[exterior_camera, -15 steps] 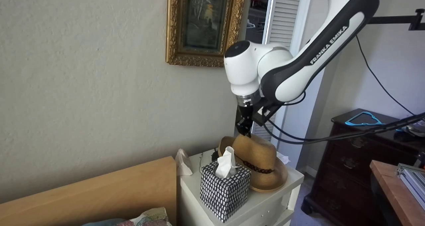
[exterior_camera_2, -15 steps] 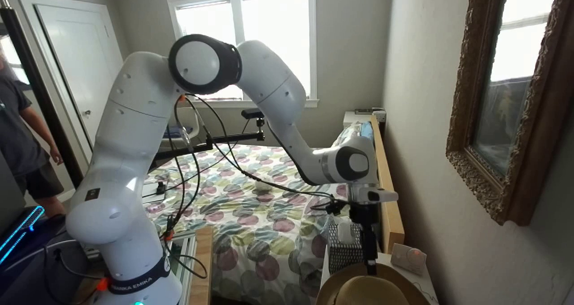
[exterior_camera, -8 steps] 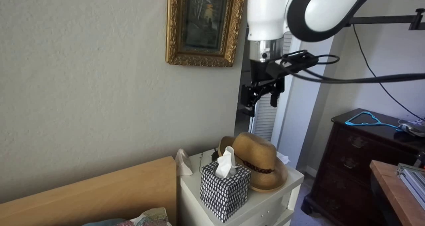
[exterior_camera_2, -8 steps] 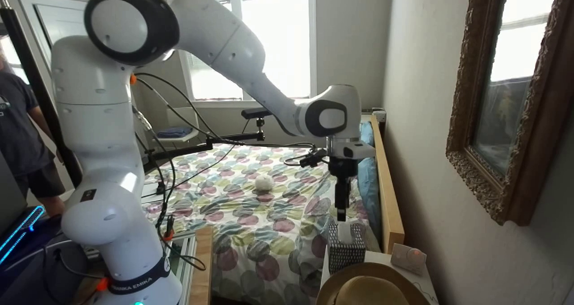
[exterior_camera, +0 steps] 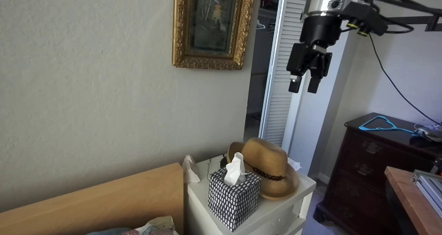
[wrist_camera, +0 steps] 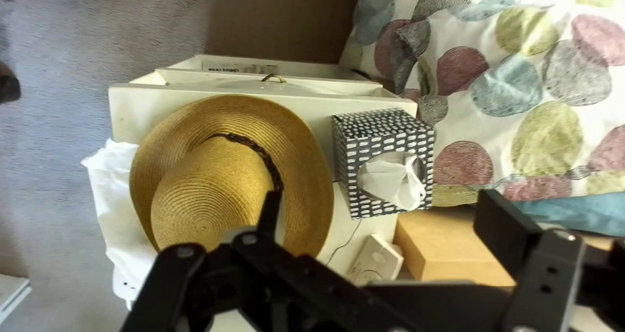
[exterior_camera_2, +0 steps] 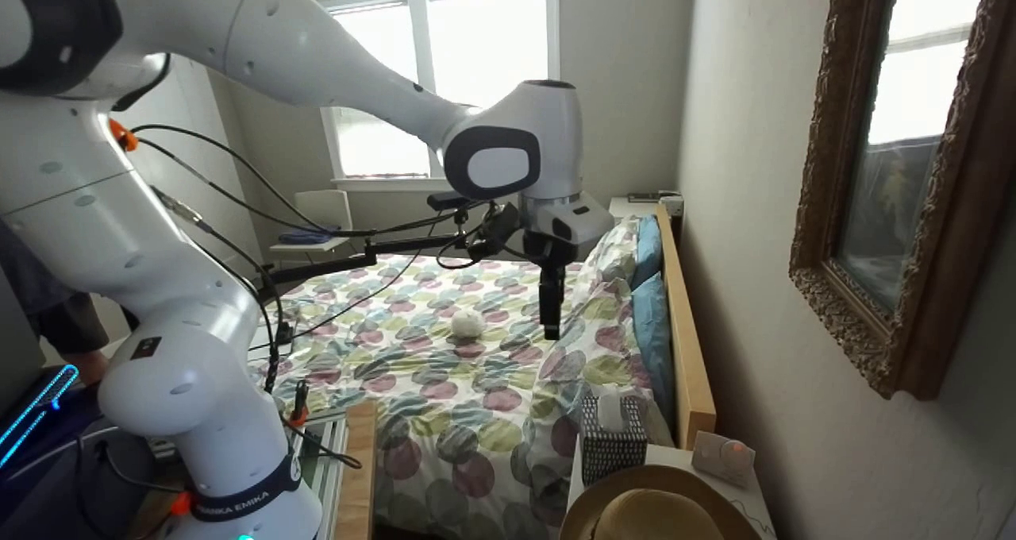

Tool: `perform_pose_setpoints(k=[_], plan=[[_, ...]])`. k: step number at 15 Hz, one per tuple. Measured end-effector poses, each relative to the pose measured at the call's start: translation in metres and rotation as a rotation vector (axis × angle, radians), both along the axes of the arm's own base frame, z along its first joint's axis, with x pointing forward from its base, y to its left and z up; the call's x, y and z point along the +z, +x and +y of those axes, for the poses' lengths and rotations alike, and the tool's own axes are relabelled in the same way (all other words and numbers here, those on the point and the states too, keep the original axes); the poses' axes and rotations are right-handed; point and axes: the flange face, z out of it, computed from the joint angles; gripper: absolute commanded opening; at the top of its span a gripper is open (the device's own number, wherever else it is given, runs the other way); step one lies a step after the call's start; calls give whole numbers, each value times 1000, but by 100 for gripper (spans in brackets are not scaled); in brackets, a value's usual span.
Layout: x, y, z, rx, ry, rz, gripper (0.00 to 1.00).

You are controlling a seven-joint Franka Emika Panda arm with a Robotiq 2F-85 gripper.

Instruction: Put the hat on the white table

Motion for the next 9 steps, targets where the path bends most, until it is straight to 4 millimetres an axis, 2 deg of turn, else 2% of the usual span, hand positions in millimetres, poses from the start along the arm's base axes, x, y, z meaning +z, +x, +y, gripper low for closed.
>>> perform_pose_setpoints(k=[4, 9], plan=[[16, -41, -25, 216, 56, -27, 100], [18, -73, -59, 468, 122, -25, 100]])
